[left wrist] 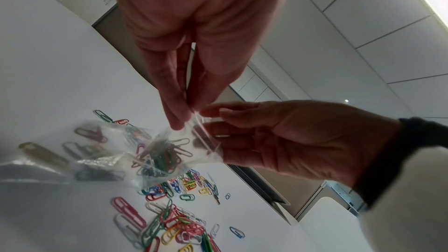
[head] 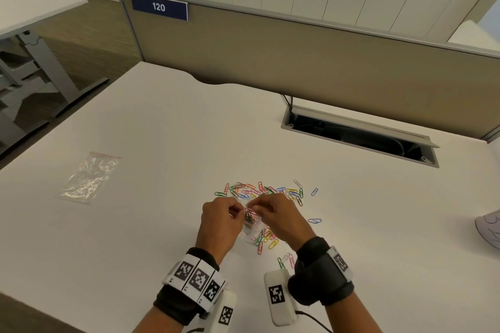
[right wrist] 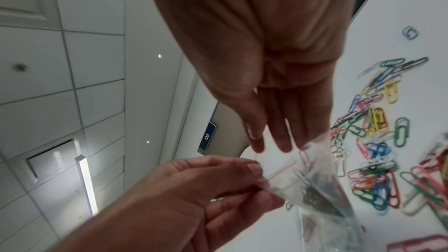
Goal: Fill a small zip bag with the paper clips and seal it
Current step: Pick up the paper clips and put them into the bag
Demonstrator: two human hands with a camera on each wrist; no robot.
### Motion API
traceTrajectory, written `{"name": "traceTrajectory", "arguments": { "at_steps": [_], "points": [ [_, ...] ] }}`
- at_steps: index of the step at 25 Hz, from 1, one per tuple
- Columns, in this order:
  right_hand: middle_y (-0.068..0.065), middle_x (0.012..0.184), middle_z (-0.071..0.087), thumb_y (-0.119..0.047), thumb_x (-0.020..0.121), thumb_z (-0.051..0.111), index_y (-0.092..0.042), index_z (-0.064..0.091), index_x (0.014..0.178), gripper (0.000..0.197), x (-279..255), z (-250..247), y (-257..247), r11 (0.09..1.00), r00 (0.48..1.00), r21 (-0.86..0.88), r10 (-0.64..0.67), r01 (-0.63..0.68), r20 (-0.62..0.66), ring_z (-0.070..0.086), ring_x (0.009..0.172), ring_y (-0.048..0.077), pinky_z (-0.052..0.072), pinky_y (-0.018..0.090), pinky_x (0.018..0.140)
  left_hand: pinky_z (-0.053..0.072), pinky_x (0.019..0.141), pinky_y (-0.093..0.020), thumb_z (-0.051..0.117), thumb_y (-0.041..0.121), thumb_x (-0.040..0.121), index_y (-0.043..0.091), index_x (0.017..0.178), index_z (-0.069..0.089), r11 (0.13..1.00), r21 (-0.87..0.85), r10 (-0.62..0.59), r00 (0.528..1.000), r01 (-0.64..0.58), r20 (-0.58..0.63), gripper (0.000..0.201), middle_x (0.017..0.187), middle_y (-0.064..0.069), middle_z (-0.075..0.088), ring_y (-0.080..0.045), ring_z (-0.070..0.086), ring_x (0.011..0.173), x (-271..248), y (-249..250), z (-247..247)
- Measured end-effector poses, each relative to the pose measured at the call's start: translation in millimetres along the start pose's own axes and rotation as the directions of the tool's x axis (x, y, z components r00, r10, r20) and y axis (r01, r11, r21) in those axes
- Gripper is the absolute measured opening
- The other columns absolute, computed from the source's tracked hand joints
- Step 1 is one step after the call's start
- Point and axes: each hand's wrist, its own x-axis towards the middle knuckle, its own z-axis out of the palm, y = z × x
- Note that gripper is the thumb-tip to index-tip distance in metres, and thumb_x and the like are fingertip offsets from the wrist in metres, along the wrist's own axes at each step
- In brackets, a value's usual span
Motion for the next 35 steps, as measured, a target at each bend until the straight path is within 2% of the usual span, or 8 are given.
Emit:
{"name": "traceTrajectory", "arguments": {
  "at_steps": [2, 4, 7, 9, 15, 24, 30, 35],
  "points": [
    [-0.002, 0.103, 0.073, -0.013, 0.090, 0.060, -0.016, 0.070, 0.100, 0.014, -12, -6, 2, 0.998, 0.995, 0.045, -0.034, 0.038, -0.094, 0.065, 0.092, 0.002, 0.050, 0.008, 0.079, 0.055, 0.068, -0.019, 0.070, 0.012, 0.082, 0.006, 0.087, 0.073, 1.000, -0.011, -0.002, 1.000, 0.002, -0.006, 0.009, 0.087, -0.009, 0.075, -0.016, 0.070, 0.073, 1, -2, -1],
    [-0.005, 0.107, 0.068, -0.018, 0.083, 0.071, -0.018, 0.066, 0.106, 0.023, -26, -15, 19, 1.000, 0.983, 0.031, 0.009, -0.003, -0.182, 0.063, 0.099, 0.006, 0.051, 0.015, 0.082, 0.052, 0.065, -0.016, 0.070, 0.011, 0.081, 0.007, 0.085, 0.073, 1.000, -0.008, -0.007, 1.000, 0.006, -0.014, 0.006, 0.086, -0.008, 0.075, -0.016, 0.070, 0.071, 1, -3, -2],
    [0.004, 0.127, 0.048, -0.023, 0.070, 0.083, -0.018, 0.045, 0.131, 0.072, -52, -15, 59, 0.923, 0.974, -0.314, 0.216, -0.225, -0.064, 0.045, 0.118, 0.024, 0.042, 0.030, 0.095, 0.051, 0.064, -0.015, 0.070, 0.009, 0.081, 0.007, 0.083, 0.073, 1.000, -0.006, 0.000, 1.000, 0.000, -0.024, 0.005, 0.083, -0.009, 0.075, -0.015, 0.070, 0.069, 1, -5, -3],
    [0.010, 0.129, 0.038, -0.021, 0.068, 0.084, -0.015, 0.037, 0.134, 0.081, -62, -6, 77, 0.857, 0.945, -0.414, 0.328, -0.306, -0.021, 0.040, 0.118, 0.029, 0.041, 0.034, 0.097, 0.050, 0.063, -0.015, 0.071, 0.009, 0.080, 0.007, 0.082, 0.073, 1.000, -0.010, 0.003, 1.000, -0.003, -0.028, 0.004, 0.082, -0.009, 0.075, -0.015, 0.069, 0.069, 2, -6, -4],
    [0.014, 0.117, 0.047, -0.004, 0.079, 0.067, -0.008, 0.049, 0.121, 0.046, -42, 20, 82, 0.929, 0.972, -0.291, 0.199, -0.227, -0.124, 0.053, 0.099, 0.028, 0.048, 0.031, 0.084, 0.045, 0.058, -0.008, 0.071, 0.010, 0.081, 0.007, 0.082, 0.073, 1.000, -0.020, -0.002, 0.999, 0.002, -0.035, 0.004, 0.083, -0.008, 0.075, -0.014, 0.069, 0.069, -1, -6, -3],
    [0.009, 0.138, 0.041, -0.030, 0.078, 0.074, -0.022, 0.049, 0.131, 0.060, -16, 26, 69, 0.804, 0.995, -0.593, 0.021, 0.039, 0.093, 0.035, 0.122, 0.033, 0.048, 0.041, 0.093, 0.046, 0.058, -0.008, 0.070, 0.010, 0.080, 0.008, 0.081, 0.073, 1.000, -0.023, -0.020, 0.999, 0.019, -0.044, 0.003, 0.082, -0.007, 0.075, -0.014, 0.070, 0.068, -2, -10, -7],
    [0.008, 0.107, 0.060, -0.019, 0.088, 0.064, -0.015, 0.063, 0.106, 0.018, -12, 30, 78, 0.821, 0.990, -0.559, -0.139, 0.115, -0.001, 0.050, 0.092, 0.027, 0.042, 0.034, 0.069, 0.056, 0.064, -0.018, 0.071, 0.012, 0.080, 0.010, 0.080, 0.072, 1.000, -0.019, -0.019, 0.999, 0.018, -0.037, 0.002, 0.085, -0.006, 0.076, -0.013, 0.070, 0.071, -2, -9, -4],
    [0.005, 0.096, 0.067, -0.014, 0.089, 0.061, -0.016, 0.068, 0.096, 0.011, -9, 26, 80, 0.843, 0.993, -0.534, -0.108, 0.071, -0.037, 0.062, 0.087, 0.025, 0.050, 0.031, 0.073, 0.054, 0.065, -0.016, 0.071, 0.012, 0.081, 0.007, 0.084, 0.073, 1.000, -0.014, -0.012, 1.000, 0.012, -0.028, 0.006, 0.087, -0.008, 0.075, -0.014, 0.070, 0.072, -2, -6, -5]
  ]
}}
